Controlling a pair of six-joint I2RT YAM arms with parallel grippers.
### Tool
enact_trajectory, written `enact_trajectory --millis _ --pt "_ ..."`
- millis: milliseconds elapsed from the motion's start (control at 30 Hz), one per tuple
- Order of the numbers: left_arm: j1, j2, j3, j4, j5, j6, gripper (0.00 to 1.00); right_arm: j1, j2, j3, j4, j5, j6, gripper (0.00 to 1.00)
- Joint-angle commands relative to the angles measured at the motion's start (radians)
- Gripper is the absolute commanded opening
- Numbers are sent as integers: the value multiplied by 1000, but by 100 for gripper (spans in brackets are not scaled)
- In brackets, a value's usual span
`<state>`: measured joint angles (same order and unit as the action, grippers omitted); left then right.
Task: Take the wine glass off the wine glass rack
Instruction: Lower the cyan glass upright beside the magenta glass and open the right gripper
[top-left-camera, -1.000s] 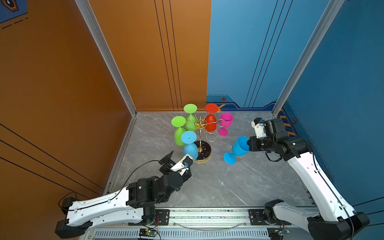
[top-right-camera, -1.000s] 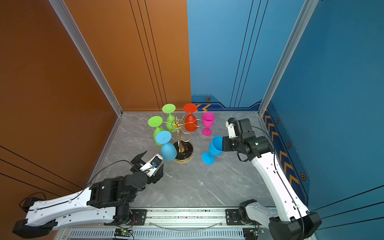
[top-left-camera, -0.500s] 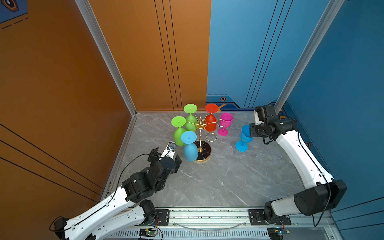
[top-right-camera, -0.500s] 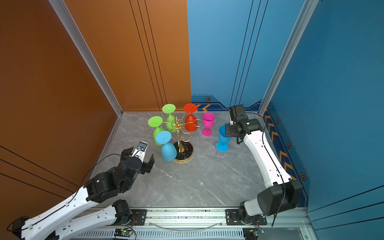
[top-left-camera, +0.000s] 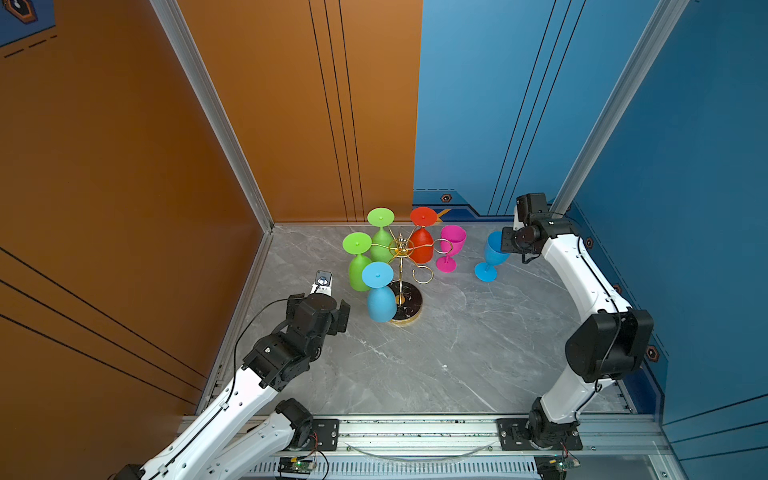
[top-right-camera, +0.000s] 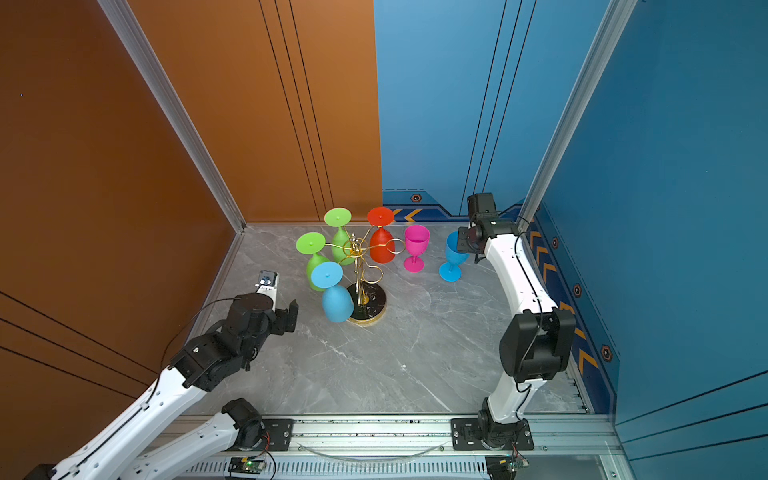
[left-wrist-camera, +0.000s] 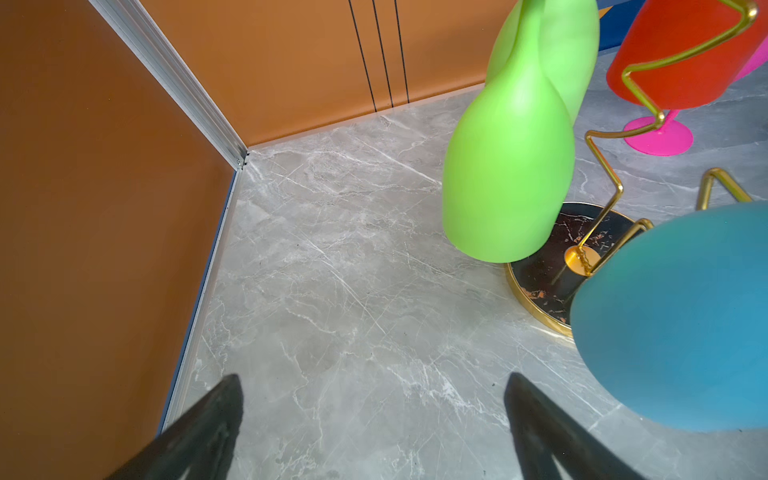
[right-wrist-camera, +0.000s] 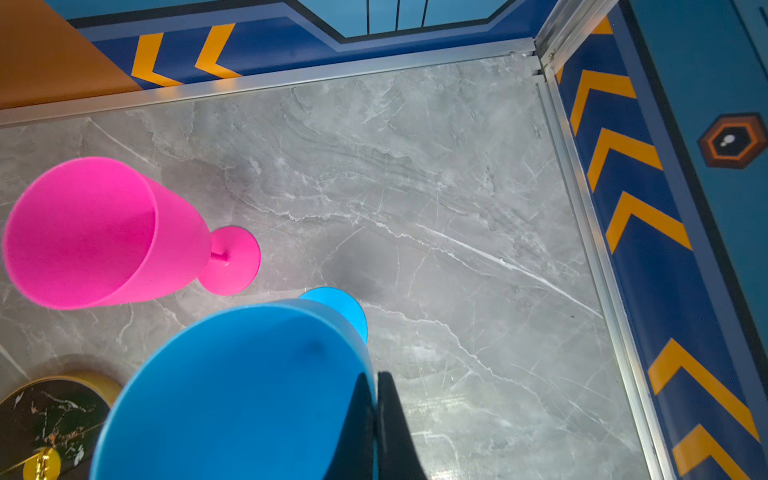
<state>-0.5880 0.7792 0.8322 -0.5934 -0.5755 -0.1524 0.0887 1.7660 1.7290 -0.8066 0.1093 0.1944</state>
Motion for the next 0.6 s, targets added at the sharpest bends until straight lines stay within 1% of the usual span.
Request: enact_trajectory --millis 0,133,233,367,567 --pt "48 -1 14 32 87 -25 98 -3 59 76 31 10 26 0" --pt "111 -2 5 50 129 -36 98 -3 140 159 33 15 28 0" --pt "138 3 4 56 145 -43 98 -3 191 208 32 15 32 0" --pt "151 -6 -7 79 170 -42 98 -3 241 250 32 16 40 0" --pt "159 -13 -13 86 170 -40 98 7 297 291 33 24 45 0"
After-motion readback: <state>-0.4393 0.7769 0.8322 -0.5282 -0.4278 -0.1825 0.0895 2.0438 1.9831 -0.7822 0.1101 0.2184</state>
